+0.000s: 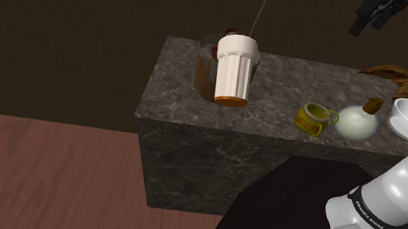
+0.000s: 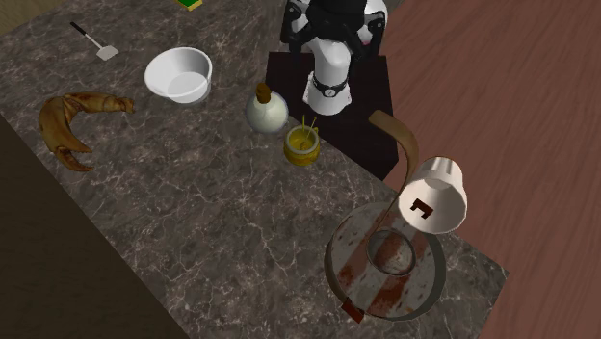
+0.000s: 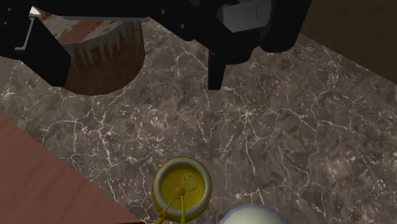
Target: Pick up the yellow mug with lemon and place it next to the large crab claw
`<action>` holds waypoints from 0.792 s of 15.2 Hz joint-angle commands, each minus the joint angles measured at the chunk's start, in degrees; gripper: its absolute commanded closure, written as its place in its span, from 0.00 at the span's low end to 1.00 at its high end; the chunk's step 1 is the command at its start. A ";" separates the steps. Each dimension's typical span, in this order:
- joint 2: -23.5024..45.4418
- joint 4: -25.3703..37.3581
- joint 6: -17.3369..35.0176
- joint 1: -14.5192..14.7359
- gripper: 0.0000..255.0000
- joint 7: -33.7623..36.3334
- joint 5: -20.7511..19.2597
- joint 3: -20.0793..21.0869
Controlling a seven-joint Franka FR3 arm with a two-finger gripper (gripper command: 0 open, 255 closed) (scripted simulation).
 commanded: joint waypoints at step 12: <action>-5.83 -22.04 13.25 -1.48 0.00 -5.25 -1.56 -7.65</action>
